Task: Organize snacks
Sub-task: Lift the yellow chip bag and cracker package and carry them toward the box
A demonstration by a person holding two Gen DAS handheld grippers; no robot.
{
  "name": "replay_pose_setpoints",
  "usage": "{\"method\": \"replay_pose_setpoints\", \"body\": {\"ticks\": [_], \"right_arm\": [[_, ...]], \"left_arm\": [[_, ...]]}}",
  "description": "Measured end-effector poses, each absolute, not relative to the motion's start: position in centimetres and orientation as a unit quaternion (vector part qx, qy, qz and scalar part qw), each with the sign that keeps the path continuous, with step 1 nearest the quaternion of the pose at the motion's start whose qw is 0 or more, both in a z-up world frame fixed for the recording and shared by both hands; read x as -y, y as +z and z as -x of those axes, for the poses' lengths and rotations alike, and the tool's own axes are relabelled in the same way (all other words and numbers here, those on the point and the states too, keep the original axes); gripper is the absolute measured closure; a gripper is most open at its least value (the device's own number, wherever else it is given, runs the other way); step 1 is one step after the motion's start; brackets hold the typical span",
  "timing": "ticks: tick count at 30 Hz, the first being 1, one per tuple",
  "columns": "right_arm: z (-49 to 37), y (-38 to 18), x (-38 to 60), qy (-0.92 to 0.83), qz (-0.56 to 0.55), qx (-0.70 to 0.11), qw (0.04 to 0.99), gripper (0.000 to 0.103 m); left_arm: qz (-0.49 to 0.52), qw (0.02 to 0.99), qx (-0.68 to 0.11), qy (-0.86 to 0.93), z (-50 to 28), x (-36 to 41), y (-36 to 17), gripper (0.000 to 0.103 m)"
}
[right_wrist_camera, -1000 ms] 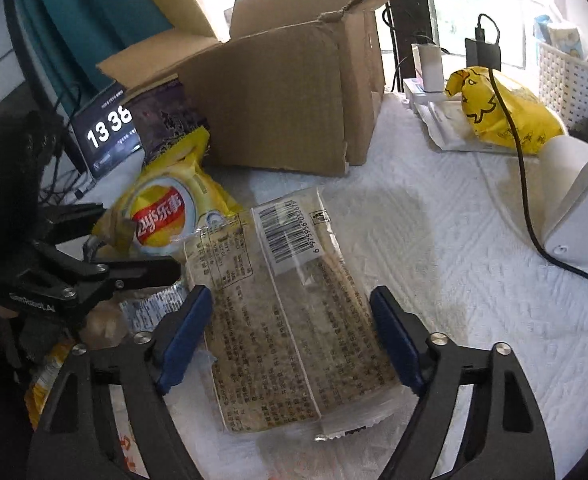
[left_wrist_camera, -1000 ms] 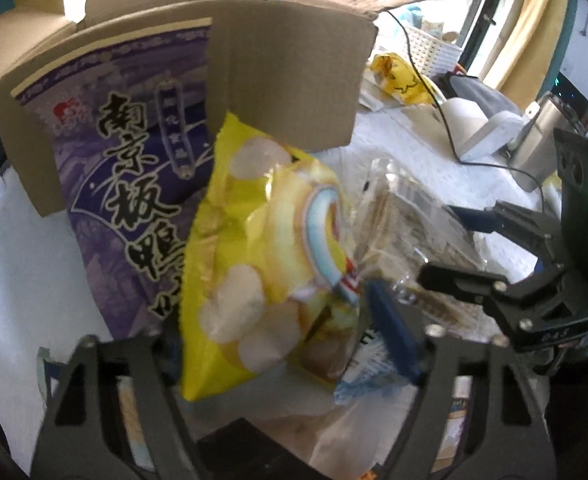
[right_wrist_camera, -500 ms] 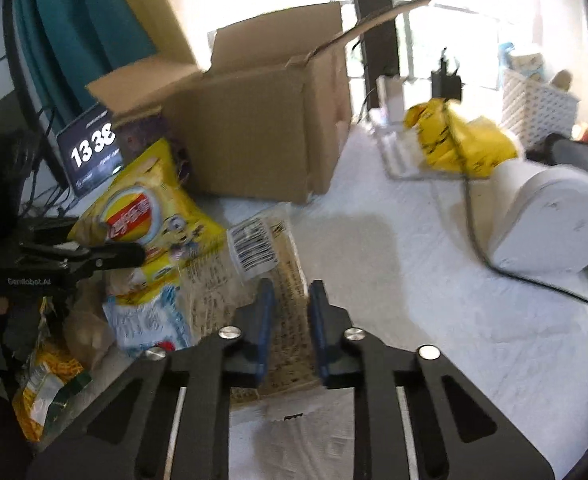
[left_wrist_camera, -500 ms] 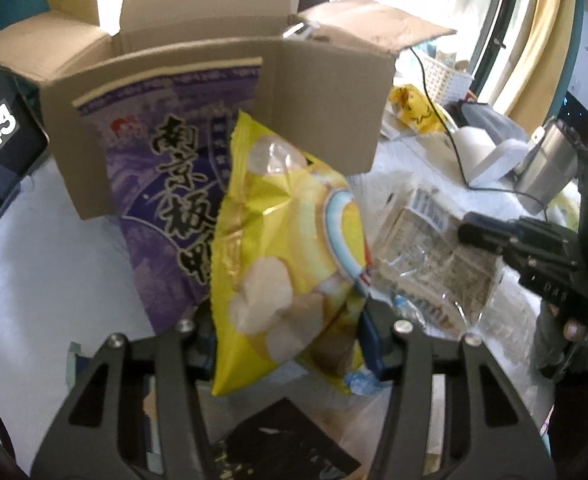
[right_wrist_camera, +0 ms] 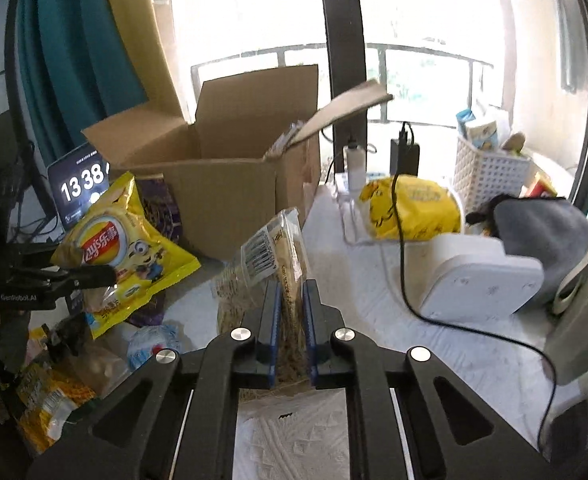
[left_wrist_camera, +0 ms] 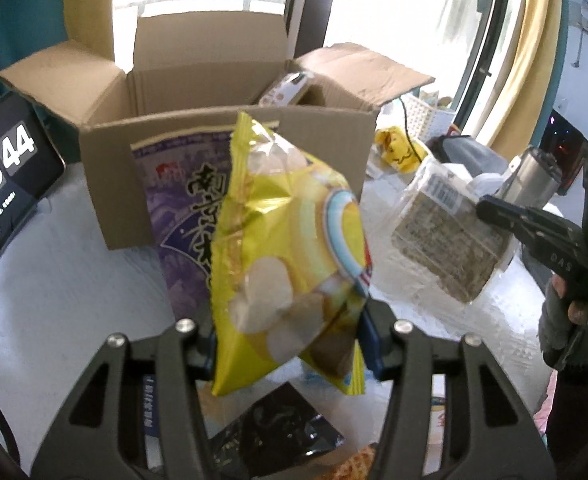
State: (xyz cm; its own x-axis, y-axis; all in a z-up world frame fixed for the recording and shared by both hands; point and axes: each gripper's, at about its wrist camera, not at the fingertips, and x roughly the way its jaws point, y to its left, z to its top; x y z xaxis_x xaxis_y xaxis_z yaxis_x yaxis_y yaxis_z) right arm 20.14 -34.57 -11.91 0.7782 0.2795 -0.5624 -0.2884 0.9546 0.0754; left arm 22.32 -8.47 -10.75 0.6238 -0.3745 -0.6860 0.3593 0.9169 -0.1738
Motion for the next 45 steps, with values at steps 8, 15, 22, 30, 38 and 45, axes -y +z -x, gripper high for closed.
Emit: {"method": "replay_pose_setpoints", "body": {"ticks": [8, 15, 22, 30, 38, 45], "right_arm": [[-19.5, -9.3, 33.7, 0.145, 0.029, -0.270, 0.951, 0.093], [-19.0, -7.0, 32.5, 0.149, 0.044, -0.250, 0.956, 0.093], [-19.2, -4.6, 31.1, 0.157, 0.057, -0.230, 0.959, 0.093], [-20.3, -2.4, 29.8, 0.161, 0.074, -0.205, 0.963, 0.094], [-22.1, -0.3, 28.5, 0.167, 0.086, -0.180, 0.965, 0.094], [-24.3, 0.8, 27.1, 0.179, 0.092, -0.160, 0.966, 0.094]], "left_arm": [[0.013, 0.917, -0.348, -0.197, -21.5, 6.7, -8.1, 0.049], [0.017, 0.930, -0.316, -0.185, -21.1, 4.9, -5.7, 0.049], [0.018, 0.942, -0.290, -0.169, -21.2, 2.9, -3.4, 0.049], [0.015, 0.955, -0.255, -0.151, -22.0, 1.1, -1.1, 0.049], [0.009, 0.964, -0.226, -0.140, -24.0, 0.4, 0.6, 0.049], [0.006, 0.968, -0.209, -0.140, -26.2, 0.9, 1.5, 0.049]]}}
